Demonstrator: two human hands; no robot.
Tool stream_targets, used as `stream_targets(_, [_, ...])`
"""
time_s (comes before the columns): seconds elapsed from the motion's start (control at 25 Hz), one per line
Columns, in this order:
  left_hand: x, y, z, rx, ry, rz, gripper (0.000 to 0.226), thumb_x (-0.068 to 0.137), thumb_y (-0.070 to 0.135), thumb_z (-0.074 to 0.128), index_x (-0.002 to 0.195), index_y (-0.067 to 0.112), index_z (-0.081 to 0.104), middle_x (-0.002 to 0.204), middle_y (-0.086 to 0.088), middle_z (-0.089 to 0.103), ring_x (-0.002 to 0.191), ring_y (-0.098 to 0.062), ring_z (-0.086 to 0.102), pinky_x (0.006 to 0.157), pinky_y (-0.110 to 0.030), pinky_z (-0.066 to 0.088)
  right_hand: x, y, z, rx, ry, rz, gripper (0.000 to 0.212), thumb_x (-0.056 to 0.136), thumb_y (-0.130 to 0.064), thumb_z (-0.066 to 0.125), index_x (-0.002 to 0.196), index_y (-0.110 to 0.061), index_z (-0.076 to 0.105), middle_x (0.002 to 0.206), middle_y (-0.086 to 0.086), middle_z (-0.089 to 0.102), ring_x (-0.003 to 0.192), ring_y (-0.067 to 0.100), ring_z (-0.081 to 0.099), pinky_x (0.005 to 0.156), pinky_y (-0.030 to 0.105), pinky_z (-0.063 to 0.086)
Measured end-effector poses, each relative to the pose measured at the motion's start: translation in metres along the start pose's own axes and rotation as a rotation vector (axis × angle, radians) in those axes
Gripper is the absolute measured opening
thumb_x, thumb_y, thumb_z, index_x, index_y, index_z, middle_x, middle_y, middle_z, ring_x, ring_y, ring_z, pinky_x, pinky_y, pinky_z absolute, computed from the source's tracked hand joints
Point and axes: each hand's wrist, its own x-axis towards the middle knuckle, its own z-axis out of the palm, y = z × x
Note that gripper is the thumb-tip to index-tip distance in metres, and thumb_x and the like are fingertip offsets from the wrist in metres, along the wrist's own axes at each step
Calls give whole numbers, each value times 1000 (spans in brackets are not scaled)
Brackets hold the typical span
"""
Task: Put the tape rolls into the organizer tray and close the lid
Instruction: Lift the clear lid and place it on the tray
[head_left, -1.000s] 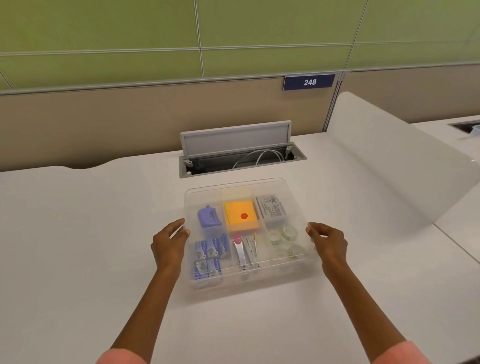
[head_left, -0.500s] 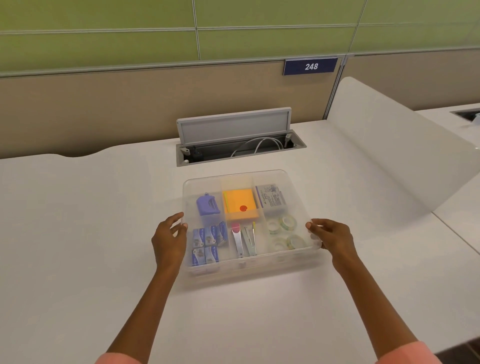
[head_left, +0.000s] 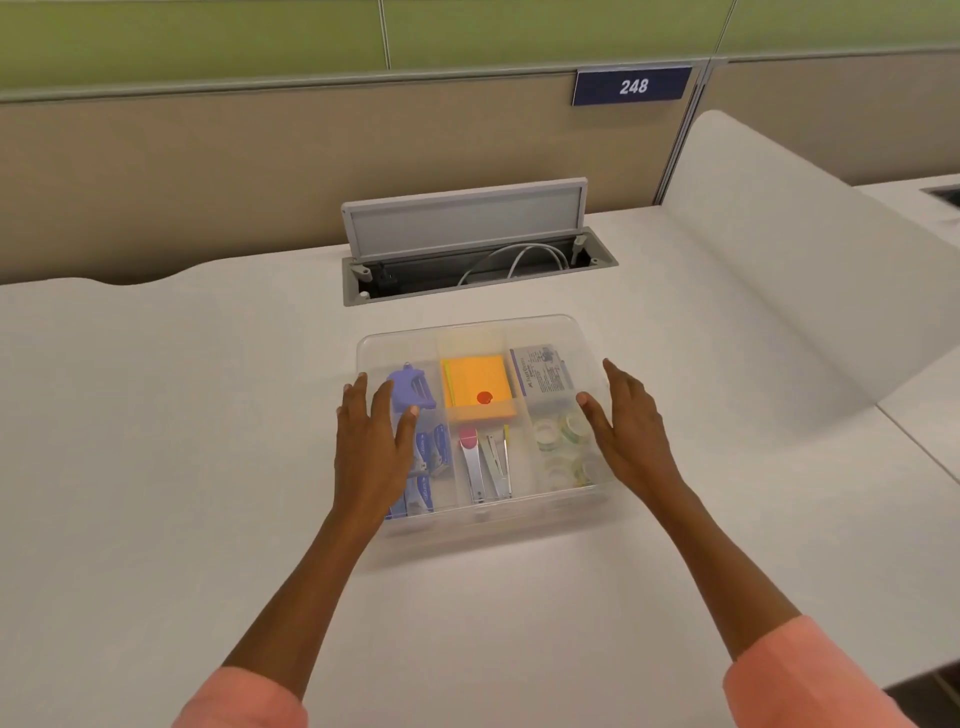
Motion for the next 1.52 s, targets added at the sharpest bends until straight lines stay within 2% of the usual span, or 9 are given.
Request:
stream_targets(0.12, [-11,-6,9,80,-54,4,57,90,44,38,140,18,25,156,-9,13,144,-27,7,116,-42,13,-9,4,11,-107,5,-7,63,93,-50,32,146,-20,14,156,11,20,143,29,21,111,51,27])
stream_targets(0.32, [-18,-7,13,125,-37,7,71,81,60,27,140,21,26,155,-9,18,143,-27,11,114,-41,15,-10,11,17,-161,-29,-5,69,90,-56,30,147,-23,8,159,4,9,146,27,14,114,49,24])
stream_targets(0.6, [-18,-5,14,92,-6,-18,73,81,60,29,140,18,25,153,-9,23,142,-26,17,113,-40,19,-10,10,18,-202,-44,-26,76,85,-62,22,147,-23,3,160,2,2,147,26,7,117,47,21])
stream_targets(0.84, [0,3,5,83,11,-1,64,82,55,34,132,15,38,147,-15,32,136,-30,28,106,-44,34,11,5,8,-299,-124,-61,90,75,-73,17,145,-25,-11,159,9,-10,146,32,-9,118,49,4])
stream_targets(0.92, [22,6,5,66,14,49,57,86,50,39,132,16,39,150,-13,28,138,-31,24,108,-44,30,37,-3,6,-296,-143,-124,88,76,-71,19,146,-24,-6,159,8,-10,145,30,-12,118,48,-1])
stream_targets(1.0, [48,5,8,100,-33,92,58,88,45,43,137,16,33,155,-10,16,143,-29,12,115,-43,15,65,-12,8,-291,-183,-189,88,76,-70,19,147,-23,-2,159,7,-8,146,29,-13,120,49,-2])
stream_targets(1.12, [81,-6,12,189,-81,93,66,88,47,42,142,16,18,156,-8,2,144,-26,-1,116,-41,2,96,-21,18,-332,-212,-255,99,66,-81,0,147,-23,1,160,6,-3,146,29,-9,121,51,-1])
stream_targets(1.32, [100,-23,22,208,-144,28,76,87,53,37,144,17,4,157,-6,1,144,-25,2,115,-44,12,115,-20,30,-304,-225,-274,93,70,-79,9,147,-26,6,160,4,7,147,28,-1,119,49,5])
stream_targets(1.52, [99,-26,27,198,-150,27,83,80,63,31,144,17,2,157,-4,2,144,-22,3,114,-41,14,117,-16,33,-336,-214,-290,109,60,-89,-2,146,-25,13,159,2,14,147,26,3,119,49,9])
